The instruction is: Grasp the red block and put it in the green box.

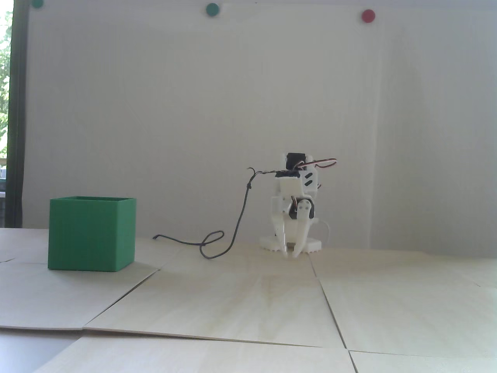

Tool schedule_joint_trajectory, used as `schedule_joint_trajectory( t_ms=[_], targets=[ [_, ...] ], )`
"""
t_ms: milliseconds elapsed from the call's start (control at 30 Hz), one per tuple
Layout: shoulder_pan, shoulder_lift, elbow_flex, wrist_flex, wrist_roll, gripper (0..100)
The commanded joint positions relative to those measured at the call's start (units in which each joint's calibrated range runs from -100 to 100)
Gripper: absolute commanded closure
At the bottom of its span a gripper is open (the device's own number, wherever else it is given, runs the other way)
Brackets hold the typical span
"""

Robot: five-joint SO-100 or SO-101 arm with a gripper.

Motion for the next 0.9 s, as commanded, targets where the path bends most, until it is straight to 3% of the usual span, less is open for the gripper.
schedule_joint_trajectory(
  t_ms=[0,867],
  targets=[
    [-0.02,-0.92,0.47,1.77,-0.51,97],
    [-0.02,-0.92,0.47,1.77,-0.51,97]
  ],
)
